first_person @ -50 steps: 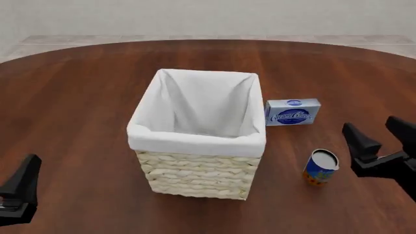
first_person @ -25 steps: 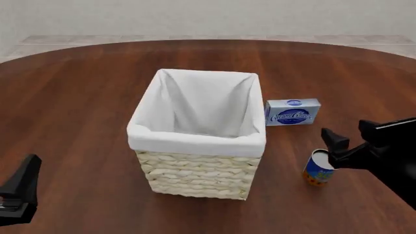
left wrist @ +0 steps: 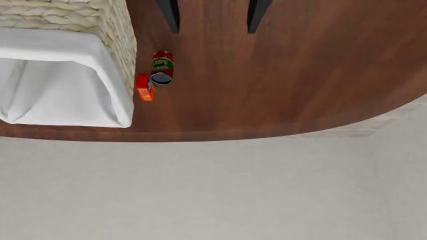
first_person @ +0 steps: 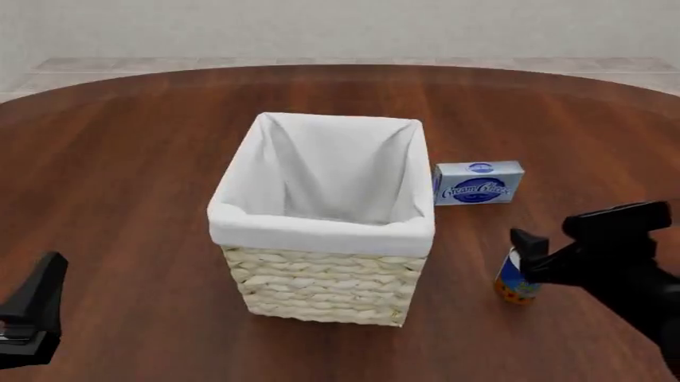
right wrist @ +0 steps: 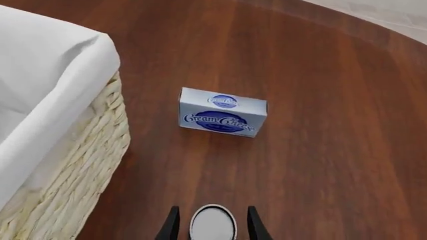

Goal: Pick up the alphabet soup and put it in the basket.

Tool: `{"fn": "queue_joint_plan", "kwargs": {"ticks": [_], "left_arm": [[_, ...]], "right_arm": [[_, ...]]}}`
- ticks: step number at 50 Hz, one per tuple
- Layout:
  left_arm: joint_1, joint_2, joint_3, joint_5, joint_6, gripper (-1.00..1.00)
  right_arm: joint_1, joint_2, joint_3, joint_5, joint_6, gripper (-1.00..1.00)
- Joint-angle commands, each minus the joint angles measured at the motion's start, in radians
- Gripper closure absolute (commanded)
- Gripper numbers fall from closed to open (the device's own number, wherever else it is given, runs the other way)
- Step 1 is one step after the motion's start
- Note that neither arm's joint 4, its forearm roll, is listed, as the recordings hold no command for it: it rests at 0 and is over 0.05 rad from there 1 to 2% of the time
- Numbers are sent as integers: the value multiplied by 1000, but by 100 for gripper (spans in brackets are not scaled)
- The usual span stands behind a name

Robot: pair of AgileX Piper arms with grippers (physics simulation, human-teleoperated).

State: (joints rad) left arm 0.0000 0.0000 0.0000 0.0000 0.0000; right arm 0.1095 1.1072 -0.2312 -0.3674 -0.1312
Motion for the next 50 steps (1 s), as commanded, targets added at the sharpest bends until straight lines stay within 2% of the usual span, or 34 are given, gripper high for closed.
{"fn": "queue_joint_plan", "kwargs": {"ticks": [1,50], "left_arm": [[0,0,0,0,0,-100],[0,0,0,0,0,-100]], "right_arm": [[11,54,8,-23,5,-100],[-17,217,50,-146,-8,-100]]}}
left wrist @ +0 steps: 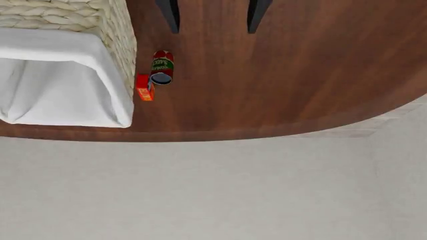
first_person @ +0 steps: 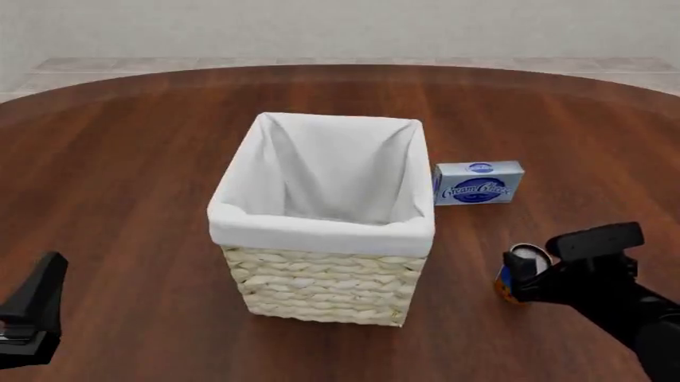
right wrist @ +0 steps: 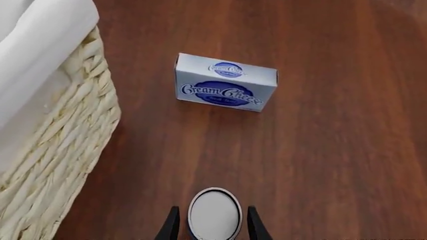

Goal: Pick up the alphabet soup and put it in the basket.

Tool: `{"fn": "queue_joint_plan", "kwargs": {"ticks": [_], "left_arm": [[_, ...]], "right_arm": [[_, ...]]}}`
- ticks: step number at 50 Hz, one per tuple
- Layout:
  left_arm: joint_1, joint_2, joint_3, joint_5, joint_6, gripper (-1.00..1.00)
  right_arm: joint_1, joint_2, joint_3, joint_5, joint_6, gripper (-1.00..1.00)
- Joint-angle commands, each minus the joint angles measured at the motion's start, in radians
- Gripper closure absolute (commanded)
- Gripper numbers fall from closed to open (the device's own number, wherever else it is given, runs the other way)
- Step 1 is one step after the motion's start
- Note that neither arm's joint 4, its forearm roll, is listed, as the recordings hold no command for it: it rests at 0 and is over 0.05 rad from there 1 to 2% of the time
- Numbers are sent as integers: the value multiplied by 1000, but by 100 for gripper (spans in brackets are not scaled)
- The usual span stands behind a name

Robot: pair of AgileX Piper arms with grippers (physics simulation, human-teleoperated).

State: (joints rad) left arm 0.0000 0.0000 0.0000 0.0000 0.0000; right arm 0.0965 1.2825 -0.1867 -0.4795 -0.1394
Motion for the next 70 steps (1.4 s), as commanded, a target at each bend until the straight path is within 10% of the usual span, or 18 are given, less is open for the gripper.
{"fn": "queue_joint_plan", "kwargs": {"ticks": [1,58,59,70], "left_arm": [[0,0,0,0,0,-100],[0,0,0,0,0,-100],[0,0,0,0,0,-100],[0,0,0,0,0,-100]], "right_arm": [[-3,51,6,-42,1,-100],[-6,243,20,-192,5,-100],[-9,224,24,-186,1,100],[-1,210,37,-188,-4,100]]}}
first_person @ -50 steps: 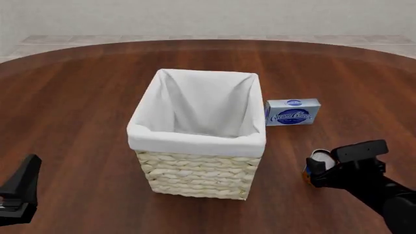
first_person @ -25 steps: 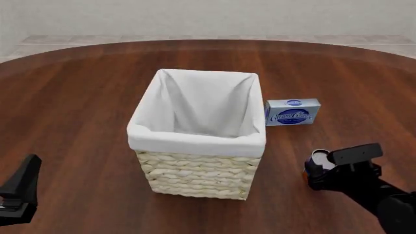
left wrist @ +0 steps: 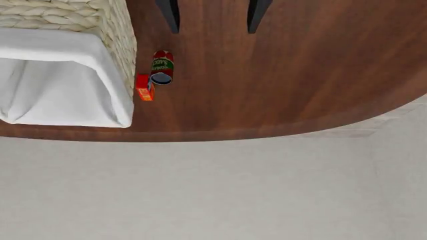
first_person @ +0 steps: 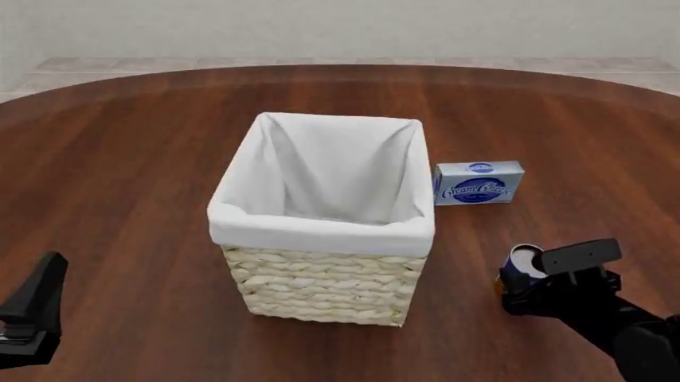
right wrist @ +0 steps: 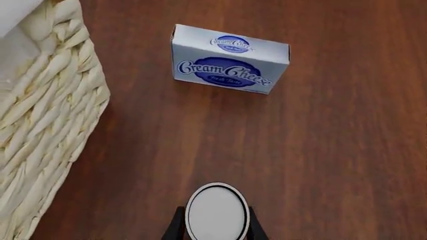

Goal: Pick up the alphabet soup and put it in the basket.

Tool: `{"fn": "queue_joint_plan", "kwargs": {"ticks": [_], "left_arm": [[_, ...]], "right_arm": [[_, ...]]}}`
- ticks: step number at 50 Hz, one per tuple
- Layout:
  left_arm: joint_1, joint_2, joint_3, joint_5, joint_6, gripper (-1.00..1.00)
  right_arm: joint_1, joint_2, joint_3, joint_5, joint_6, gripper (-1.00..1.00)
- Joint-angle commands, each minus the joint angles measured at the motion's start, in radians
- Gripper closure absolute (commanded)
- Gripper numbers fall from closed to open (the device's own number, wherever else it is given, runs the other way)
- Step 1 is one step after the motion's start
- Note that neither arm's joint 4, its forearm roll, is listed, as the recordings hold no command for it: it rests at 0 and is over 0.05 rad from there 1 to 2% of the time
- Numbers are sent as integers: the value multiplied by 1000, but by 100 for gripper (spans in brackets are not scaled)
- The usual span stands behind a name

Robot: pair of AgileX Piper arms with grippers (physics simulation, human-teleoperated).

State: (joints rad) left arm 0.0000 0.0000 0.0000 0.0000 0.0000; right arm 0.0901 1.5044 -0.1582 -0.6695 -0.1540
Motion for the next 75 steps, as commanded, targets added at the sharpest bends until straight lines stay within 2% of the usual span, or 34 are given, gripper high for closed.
{"fn": "queue_joint_plan", "kwargs": {"ticks": [1,9,20,26,41,46,49,50,59,75], "left_arm": [[0,0,0,0,0,-100],[0,0,0,0,0,-100],[0,0,0,0,0,-100],[0,0,0,0,0,-100],[0,0,0,0,0,-100],[0,0,0,0,0,-100],[0,0,0,0,0,-100],[0,0,0,0,0,-100],[0,0,0,0,0,-100],[0,0,0,0,0,-100]], "right_arm": [[8,-13,6,4,10,100],[11,-94,-9,75,3,100],[24,-302,-59,264,-2,100],[19,-384,-120,362,-30,100],[70,-527,-283,565,-39,100],[78,-534,-306,583,-67,100],[82,-539,-324,597,-70,100],[92,-543,-332,606,-54,100],[109,-522,-388,620,-89,100],[187,-542,-474,656,-73,100]]}}
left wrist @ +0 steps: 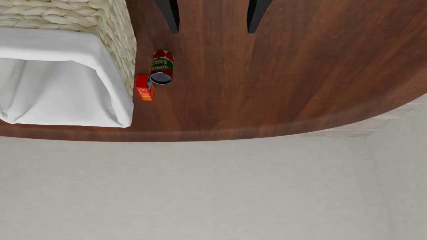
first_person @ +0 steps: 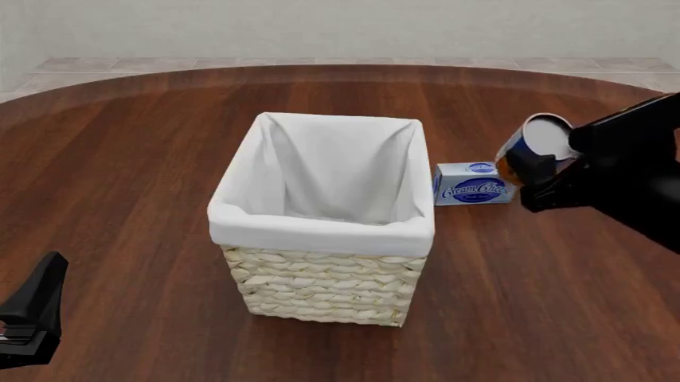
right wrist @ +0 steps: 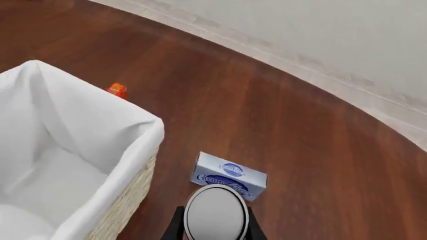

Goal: Pick up the alphabet soup and put it in the basket.

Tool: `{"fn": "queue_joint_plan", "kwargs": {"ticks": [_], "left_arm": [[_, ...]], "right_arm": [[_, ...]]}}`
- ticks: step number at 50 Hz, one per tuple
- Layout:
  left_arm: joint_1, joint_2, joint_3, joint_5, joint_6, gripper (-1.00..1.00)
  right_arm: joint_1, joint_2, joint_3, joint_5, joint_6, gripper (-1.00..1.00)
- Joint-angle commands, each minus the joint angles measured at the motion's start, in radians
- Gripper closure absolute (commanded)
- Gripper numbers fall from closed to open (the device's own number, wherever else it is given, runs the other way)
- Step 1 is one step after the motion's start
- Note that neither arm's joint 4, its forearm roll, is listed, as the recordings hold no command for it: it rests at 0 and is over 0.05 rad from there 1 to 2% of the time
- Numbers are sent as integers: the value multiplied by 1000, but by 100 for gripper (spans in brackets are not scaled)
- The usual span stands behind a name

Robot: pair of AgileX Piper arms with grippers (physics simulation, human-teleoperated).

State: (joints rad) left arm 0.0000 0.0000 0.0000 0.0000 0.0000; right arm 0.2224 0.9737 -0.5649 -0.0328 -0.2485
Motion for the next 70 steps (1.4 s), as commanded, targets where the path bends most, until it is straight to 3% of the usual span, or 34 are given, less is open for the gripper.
{"fn": "queue_joint_plan", "kwargs": {"ticks": [1,16,35,45,70], "left_arm": [[0,0,0,0,0,-100],[0,0,0,0,0,-100],[0,0,0,0,0,-100],[0,0,0,0,0,-100],[0,0,0,0,0,-100]], "right_arm": [[64,-8,-75,18,24,100],[142,90,-221,6,20,100],[238,108,-278,25,6,100],[311,202,-334,13,29,100],[450,371,-496,65,27,100]]}}
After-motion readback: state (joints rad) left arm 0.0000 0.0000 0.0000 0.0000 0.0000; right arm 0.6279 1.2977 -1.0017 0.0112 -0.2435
